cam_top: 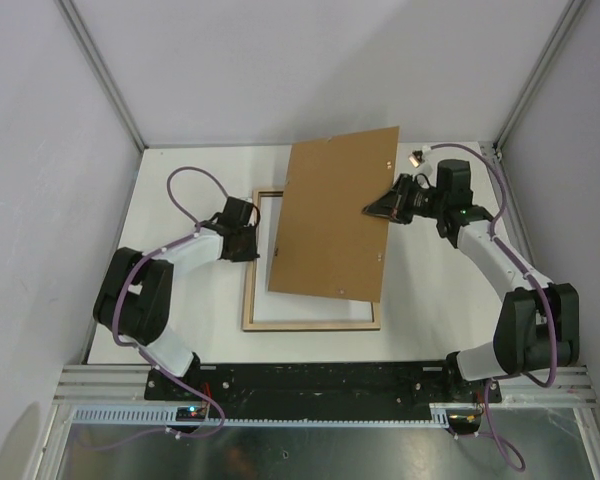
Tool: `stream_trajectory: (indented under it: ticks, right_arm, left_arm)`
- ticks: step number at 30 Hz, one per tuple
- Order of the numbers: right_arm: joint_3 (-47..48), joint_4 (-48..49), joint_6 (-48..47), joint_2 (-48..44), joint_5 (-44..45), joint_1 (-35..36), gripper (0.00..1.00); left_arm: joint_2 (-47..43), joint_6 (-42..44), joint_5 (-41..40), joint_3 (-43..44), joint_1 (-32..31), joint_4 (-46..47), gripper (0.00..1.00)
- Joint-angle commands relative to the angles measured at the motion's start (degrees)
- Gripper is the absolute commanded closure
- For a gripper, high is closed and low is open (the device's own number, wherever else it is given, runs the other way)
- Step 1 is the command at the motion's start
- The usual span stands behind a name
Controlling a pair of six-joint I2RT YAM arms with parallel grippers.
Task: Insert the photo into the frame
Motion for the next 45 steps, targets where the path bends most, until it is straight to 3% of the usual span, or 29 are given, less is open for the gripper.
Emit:
stream_trajectory:
  ticks: [1, 6, 10, 21, 31, 45]
  right_arm:
    - [-2.15, 7.96, 1.81, 0.28, -4.88, 1.21, 1.0]
    - [-3.74, 9.15, 2.14, 0.98, -5.52, 1.6, 1.0]
    - [-3.99, 9.54, 2.18, 1.91, -5.72, 1.77, 1.0]
    - [-5.43, 21.12, 9.67, 9.07, -9.85, 3.05, 1.0]
    - [-5.45, 24.63, 11.95, 14.26, -11.06, 3.71, 1.0]
    - [-5.46, 26.2, 12.13, 19.18, -10.96, 5.01, 1.0]
  left_arm:
    - [0.47, 2.59, 0.17, 3.28, 1.16, -2.27, 0.82]
    - [-0.03, 1.34, 1.5, 3.61, 1.83, -2.36, 0.56]
    - [-1.34, 0.19, 1.65, 3.86, 3.05, -2.36, 0.49]
    - [-3.32, -12.04, -0.02, 4.83, 9.89, -1.54, 0.72]
    - [2.03, -14.1, 0.7, 7.16, 10.23, -0.46, 0.88]
    - [6.08, -14.51, 2.45, 6.91, 10.01, 1.31, 0.96]
